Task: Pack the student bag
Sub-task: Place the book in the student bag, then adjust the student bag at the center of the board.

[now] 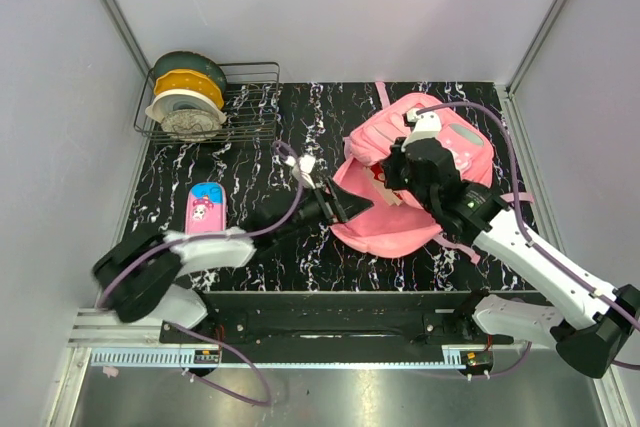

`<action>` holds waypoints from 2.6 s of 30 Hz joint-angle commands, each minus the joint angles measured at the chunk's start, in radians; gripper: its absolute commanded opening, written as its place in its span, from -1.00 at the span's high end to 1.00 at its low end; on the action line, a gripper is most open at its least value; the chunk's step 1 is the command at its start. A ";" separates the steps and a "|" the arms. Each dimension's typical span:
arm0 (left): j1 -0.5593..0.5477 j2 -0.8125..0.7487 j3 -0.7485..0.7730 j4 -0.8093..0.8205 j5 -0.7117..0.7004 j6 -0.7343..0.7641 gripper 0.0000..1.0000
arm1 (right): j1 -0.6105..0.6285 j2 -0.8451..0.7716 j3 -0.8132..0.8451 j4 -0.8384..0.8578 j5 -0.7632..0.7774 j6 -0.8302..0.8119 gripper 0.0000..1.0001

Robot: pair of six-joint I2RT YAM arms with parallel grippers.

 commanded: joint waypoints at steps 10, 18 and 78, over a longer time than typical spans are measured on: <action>0.048 -0.579 0.065 -0.691 -0.320 0.440 -0.98 | 0.005 -0.164 -0.356 0.193 -0.298 0.248 -0.08; 0.242 -0.341 0.279 -0.765 -0.028 0.581 -0.98 | 0.006 -0.421 -0.441 -0.068 -0.031 0.588 -0.99; 0.388 0.532 0.569 -0.385 0.693 0.427 0.46 | -0.667 -0.256 -0.662 0.107 -0.483 0.633 -0.41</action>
